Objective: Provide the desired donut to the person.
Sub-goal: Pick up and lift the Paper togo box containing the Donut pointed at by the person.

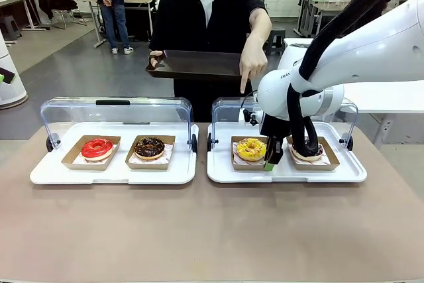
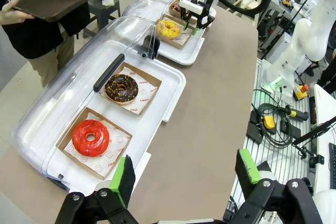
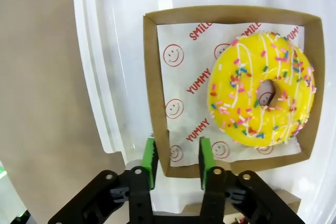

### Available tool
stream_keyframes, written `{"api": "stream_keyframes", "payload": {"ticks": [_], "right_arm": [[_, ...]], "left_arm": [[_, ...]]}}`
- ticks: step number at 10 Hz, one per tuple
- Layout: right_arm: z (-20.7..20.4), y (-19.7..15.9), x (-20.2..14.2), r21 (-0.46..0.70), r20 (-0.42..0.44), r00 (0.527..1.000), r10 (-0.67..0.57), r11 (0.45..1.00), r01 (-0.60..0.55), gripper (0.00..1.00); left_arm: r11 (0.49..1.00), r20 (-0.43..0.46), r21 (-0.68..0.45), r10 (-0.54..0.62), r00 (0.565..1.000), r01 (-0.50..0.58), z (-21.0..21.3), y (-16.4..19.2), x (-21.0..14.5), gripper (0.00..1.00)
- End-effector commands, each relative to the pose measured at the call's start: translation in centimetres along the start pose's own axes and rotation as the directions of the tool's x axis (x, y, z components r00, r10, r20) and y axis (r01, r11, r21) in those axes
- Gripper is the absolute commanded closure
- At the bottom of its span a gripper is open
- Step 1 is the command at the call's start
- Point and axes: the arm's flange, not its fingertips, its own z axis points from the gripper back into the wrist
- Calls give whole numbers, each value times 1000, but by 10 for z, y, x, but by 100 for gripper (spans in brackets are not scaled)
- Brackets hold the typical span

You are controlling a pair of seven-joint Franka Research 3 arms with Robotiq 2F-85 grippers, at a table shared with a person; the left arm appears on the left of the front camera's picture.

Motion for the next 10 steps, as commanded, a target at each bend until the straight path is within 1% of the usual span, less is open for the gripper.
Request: {"api": "stream_keyframes", "payload": {"ticks": [1,9,10], "right_arm": [[-4,-5,1,9,-2,1000,-4,1000,4,100],[-1,-3,2,12,-6,1000,13,1000,-13,100],[2,-1,3,0,-24,1000,-16,1000,16,100]], "left_arm": [[1000,13,-7,17,1000,-17,1,-2,2,0],[1000,13,-7,17,1000,-17,1,-2,2,0],[1000,13,-7,17,1000,-17,1,-2,2,0]]}}
